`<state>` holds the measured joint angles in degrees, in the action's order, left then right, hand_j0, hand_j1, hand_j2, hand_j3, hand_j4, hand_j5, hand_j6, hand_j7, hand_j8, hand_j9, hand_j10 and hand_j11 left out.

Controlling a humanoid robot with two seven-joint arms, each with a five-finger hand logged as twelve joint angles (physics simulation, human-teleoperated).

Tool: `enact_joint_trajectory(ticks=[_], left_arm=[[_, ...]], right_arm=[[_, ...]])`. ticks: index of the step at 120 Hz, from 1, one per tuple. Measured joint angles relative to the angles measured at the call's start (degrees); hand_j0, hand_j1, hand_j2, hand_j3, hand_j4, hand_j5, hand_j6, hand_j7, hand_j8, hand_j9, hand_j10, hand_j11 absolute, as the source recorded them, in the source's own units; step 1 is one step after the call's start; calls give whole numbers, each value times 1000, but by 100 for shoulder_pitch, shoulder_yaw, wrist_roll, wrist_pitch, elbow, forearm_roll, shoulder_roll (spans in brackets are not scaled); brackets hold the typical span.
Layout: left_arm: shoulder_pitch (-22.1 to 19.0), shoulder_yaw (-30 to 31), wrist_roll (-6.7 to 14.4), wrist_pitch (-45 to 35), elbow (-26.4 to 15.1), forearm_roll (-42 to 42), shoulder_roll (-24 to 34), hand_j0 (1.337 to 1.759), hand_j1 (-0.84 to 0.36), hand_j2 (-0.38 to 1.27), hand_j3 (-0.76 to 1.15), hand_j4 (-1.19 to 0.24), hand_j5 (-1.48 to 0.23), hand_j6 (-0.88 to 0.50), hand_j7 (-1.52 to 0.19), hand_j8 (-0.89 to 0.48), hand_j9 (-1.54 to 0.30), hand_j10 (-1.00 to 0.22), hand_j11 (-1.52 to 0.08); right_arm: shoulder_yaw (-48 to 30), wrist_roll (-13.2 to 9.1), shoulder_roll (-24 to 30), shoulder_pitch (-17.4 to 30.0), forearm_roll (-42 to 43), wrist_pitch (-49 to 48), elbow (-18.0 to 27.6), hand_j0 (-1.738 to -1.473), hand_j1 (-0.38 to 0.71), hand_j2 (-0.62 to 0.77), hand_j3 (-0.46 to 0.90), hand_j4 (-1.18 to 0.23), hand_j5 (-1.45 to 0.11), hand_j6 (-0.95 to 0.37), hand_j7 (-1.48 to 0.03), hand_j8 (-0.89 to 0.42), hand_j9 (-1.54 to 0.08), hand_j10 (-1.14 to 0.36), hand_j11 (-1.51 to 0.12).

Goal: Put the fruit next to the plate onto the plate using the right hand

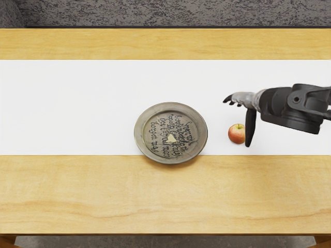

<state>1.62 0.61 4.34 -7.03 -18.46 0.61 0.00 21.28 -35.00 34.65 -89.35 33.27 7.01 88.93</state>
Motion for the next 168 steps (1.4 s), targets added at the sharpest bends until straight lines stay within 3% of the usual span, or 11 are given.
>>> enact_joint_trajectory(ticks=[31,77,123,168], left_arm=[[-4,0,1,1,0,0,0,1658,349,0,0,0,0,0,0,0,0,0,0],[-1,0,0,0,0,-1,0,1658,349,0,0,0,0,0,0,0,0,0,0],[2,0,-1,1,0,0,0,1658,349,0,0,0,0,0,0,0,0,0,0],[-3,0,0,1,0,0,0,1658,349,0,0,0,0,0,0,0,0,0,0]], right_arm=[[101,0,-219,245,312,865,94,-1658,-97,-41,0,-213,-274,-214,-274,-213,-274,-212,-274],[524,0,-224,337,524,1279,434,-1658,-56,-47,0,-247,-319,-248,-318,-247,-318,-246,-318],[875,0,-732,454,531,2235,227,-1658,-33,-51,0,-266,-344,-266,-343,-266,-344,-265,-344],[1016,0,-719,502,514,2354,111,-1658,28,-61,0,-316,-409,-316,-409,-316,-409,-316,-409]])
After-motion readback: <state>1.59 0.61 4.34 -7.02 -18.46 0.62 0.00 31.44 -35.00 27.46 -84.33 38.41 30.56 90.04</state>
